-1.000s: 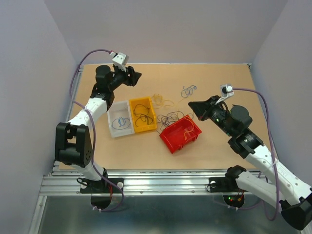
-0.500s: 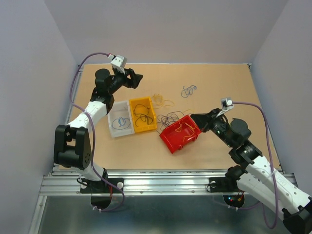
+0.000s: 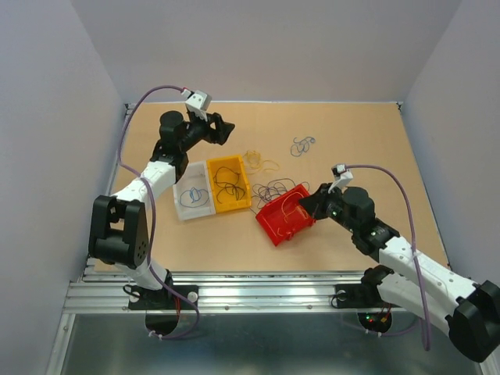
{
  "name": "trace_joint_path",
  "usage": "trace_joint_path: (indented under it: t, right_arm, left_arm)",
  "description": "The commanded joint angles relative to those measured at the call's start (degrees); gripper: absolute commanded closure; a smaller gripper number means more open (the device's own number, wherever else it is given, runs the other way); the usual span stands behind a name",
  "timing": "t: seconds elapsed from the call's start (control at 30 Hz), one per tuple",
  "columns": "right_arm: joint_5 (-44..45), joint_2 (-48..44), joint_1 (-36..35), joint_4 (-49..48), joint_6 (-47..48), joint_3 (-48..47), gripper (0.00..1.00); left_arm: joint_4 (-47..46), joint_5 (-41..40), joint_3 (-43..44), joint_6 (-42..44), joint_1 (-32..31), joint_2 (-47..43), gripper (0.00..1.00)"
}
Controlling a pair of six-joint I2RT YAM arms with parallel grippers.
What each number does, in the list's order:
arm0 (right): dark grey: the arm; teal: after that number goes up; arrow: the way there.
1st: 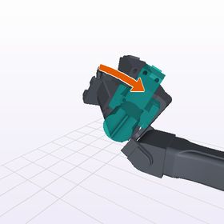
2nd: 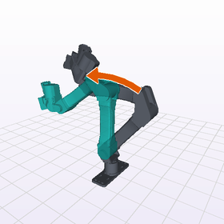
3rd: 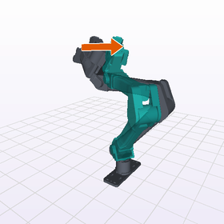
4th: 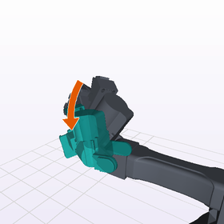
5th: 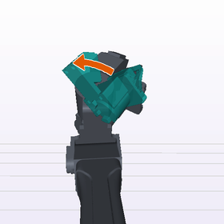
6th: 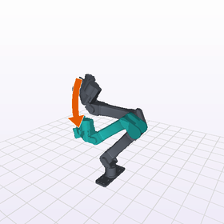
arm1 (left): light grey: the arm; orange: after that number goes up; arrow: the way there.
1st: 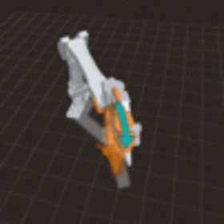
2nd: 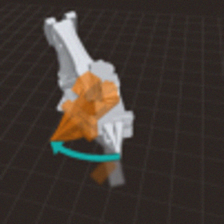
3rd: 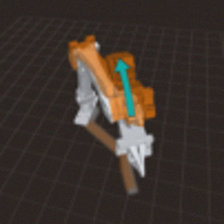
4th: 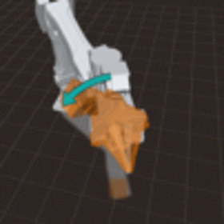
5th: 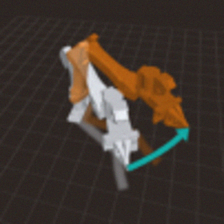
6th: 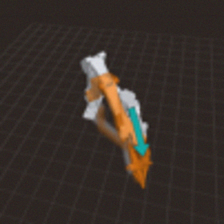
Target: Untangle the cables
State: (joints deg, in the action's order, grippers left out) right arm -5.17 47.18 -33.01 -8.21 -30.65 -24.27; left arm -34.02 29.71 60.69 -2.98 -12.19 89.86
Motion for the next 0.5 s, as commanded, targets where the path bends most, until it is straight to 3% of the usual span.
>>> trace_joint_path:
  t: [0.0,0.1,0.33,0.47]
  right_arm:
    - [-0.02,5.99,-0.12,-2.16,0.86,-0.25,0.91]
    - [1.30,8.19,-0.12,-2.25,1.03,-0.34,0.84]
    - [3.05,7.58,-0.12,-0.24,1.82,-3.93,0.38]
    - [7.43,6.52,-0.12,2.58,3.40,-7.62,0.29]
  left_arm:
    - [0.88,-2.03,3.38,2.72,-1.79,1.36,0.20]
    - [3.25,-4.40,4.79,4.83,-2.93,1.98,0.20]
    - [9.49,-11.07,8.30,7.73,-5.30,2.86,0.17]
    - [15.20,-15.64,11.99,10.45,-8.64,5.49,0.11]
